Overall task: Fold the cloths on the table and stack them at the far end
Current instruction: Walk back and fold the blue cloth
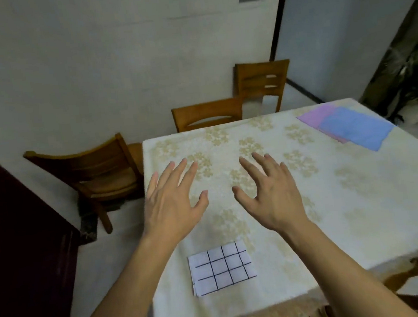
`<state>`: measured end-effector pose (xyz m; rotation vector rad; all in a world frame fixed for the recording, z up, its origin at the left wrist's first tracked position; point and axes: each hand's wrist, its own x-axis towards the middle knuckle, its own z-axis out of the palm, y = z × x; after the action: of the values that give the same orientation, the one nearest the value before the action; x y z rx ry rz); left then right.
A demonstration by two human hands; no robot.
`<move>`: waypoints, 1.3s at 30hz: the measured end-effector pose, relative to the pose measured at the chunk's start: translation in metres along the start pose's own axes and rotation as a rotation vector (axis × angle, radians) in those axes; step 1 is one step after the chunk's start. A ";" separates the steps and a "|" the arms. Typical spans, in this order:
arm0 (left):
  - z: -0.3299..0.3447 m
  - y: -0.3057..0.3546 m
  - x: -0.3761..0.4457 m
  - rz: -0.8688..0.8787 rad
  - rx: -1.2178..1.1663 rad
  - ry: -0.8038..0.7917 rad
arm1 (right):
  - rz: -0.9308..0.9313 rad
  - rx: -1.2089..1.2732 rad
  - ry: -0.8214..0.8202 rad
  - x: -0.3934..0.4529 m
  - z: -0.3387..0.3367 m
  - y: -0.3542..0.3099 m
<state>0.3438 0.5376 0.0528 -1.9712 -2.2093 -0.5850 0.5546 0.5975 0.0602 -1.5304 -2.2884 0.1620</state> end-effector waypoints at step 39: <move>0.006 0.487 -0.115 1.108 -0.338 -0.170 | 1.040 -0.234 0.354 -0.400 -0.238 0.238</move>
<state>0.8365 0.4693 0.1060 -3.0060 -0.7666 -0.6104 0.9828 0.3016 0.1079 -2.4855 -1.1001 -0.1085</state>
